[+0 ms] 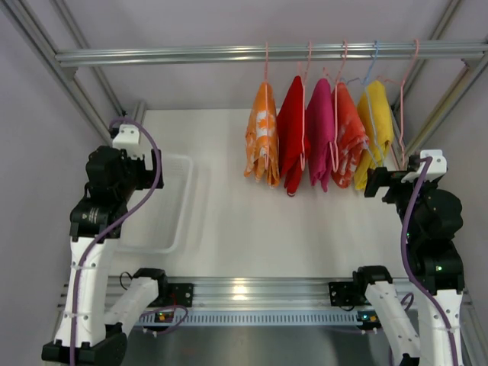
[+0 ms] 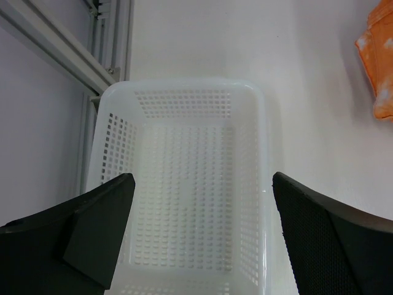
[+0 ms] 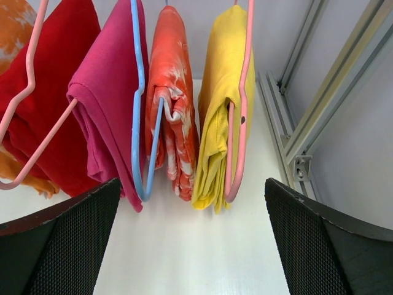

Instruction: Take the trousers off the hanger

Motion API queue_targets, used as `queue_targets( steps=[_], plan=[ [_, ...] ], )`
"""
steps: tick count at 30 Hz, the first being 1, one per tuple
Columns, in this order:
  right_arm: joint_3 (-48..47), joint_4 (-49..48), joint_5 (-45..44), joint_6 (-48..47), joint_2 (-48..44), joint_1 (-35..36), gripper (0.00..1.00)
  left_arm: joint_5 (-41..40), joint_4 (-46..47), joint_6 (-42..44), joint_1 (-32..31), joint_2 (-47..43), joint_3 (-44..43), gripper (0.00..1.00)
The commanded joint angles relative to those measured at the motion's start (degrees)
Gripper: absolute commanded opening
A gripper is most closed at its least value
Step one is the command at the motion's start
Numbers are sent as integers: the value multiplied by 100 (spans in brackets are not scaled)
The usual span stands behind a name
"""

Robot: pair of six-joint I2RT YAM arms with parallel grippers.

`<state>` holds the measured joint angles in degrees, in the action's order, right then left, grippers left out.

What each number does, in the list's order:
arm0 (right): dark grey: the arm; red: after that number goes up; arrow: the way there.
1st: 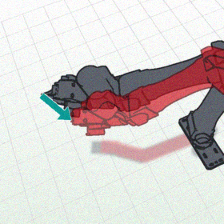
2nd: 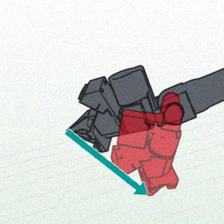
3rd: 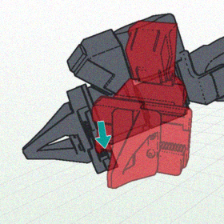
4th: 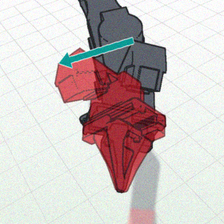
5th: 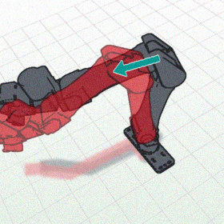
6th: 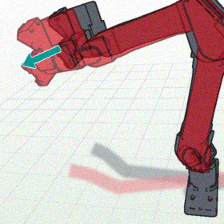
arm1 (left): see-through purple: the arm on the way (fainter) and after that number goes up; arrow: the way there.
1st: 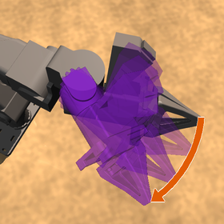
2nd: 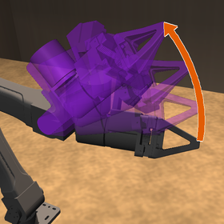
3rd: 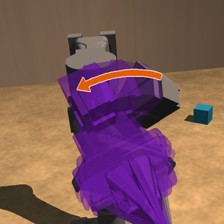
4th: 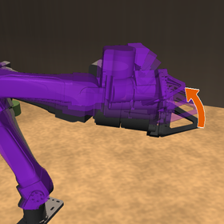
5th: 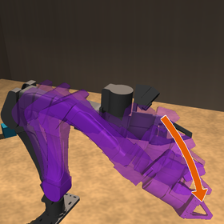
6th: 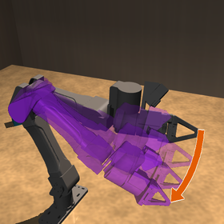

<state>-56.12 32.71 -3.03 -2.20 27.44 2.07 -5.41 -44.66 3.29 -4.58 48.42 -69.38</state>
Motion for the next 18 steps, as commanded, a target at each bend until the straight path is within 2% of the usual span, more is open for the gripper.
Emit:
queue_targets(
  steps=[1,4,6,8,9,11,13,14,17,18],
  plan=[
    [-22,201,118,-79,59,-66,99,502,248,-38,18,140,-215,99],
    [-5,236,179,-35,51,-75,99,1250,475,-529,18,308,-225,99],
    [4,245,215,-9,60,-66,100,2295,835,-838,18,247,-6,99],
    [-4,262,224,9,77,-66,99,3094,1625,-1171,18,203,188,99],
    [-13,271,241,9,77,-66,100,3725,1950,-1651,18,220,371,99],
    [-22,289,267,35,86,-75,100,4465,3039,-2564,18,439,609,99],
    [-48,324,268,61,95,-75,99,4881,3899,-3200,-34,789,742,99],
    [-66,341,276,70,103,-66,100,5022,4809,-3769,-78,931,786,99],
    [-145,394,443,114,156,-66,99,5024,5798,-4274,-560,1502,672,96],
    [-171,403,461,123,165,-66,100,4936,6055,-4345,-849,1616,646,92]
  ],
)
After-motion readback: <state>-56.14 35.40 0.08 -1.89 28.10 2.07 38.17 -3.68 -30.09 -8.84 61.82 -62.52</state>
